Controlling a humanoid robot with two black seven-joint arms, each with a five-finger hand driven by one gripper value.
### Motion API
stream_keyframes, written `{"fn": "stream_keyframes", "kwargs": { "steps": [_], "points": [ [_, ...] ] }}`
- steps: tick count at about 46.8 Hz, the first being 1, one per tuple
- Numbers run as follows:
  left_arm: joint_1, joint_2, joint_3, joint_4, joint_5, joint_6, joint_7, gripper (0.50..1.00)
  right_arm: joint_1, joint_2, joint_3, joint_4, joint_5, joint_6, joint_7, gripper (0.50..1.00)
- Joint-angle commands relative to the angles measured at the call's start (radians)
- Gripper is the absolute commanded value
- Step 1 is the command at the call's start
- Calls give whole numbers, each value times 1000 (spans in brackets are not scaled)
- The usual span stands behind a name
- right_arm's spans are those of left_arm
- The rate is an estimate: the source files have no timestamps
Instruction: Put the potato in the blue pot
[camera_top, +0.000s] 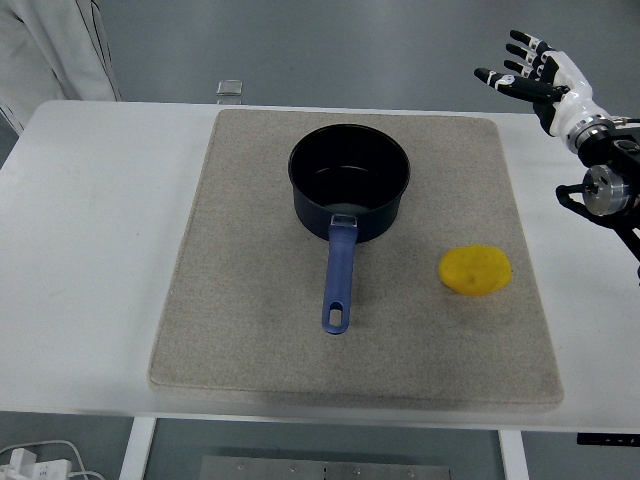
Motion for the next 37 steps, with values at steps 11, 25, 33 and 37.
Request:
{"fn": "stream_keyframes", "kwargs": {
  "steps": [11, 25, 33, 37],
  "points": [
    [-9, 0, -6, 1, 5, 0, -1, 1000, -1, 0, 2, 0, 0, 0, 0, 938],
    [0, 0, 0, 1, 5, 0, -1, 1000, -4, 0, 0, 0, 0, 1, 0, 938],
    [2, 0, 0, -1, 5, 0, -1, 1000, -2, 1, 0, 0, 2, 6, 0, 938],
    [2, 0, 0, 1, 5, 0, -1, 1000, -2, 0, 6, 0, 2, 9, 0, 938]
  ]
}}
